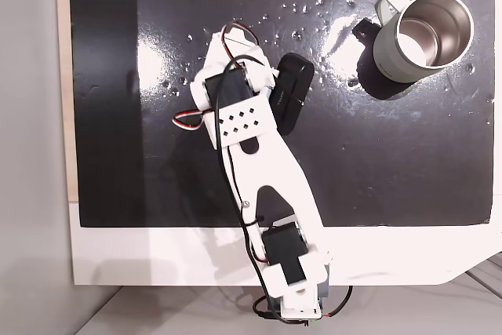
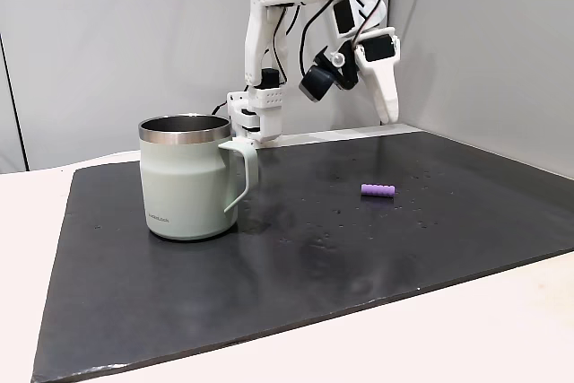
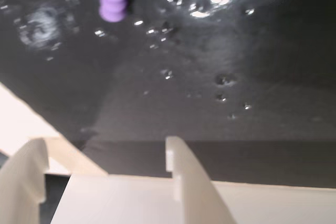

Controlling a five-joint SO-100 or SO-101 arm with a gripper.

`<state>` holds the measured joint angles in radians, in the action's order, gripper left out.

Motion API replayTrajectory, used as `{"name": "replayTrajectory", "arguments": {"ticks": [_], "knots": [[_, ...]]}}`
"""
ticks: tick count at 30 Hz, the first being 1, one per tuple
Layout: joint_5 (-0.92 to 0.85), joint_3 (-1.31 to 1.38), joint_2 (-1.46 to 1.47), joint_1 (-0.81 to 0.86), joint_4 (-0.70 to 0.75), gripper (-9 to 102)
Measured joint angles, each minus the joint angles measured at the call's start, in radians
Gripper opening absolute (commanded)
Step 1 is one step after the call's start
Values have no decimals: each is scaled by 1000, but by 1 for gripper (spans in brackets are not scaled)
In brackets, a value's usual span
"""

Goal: Grasp a pengrip and put it in the cup.

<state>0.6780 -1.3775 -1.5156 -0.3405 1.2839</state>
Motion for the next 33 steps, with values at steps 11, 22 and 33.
{"name": "replayTrajectory", "arguments": {"ticks": [11, 22, 33], "knots": [[41, 198, 279, 26, 60, 22], [55, 324, 433, 98, 100, 21], [55, 403, 563, 100, 110, 15]]}}
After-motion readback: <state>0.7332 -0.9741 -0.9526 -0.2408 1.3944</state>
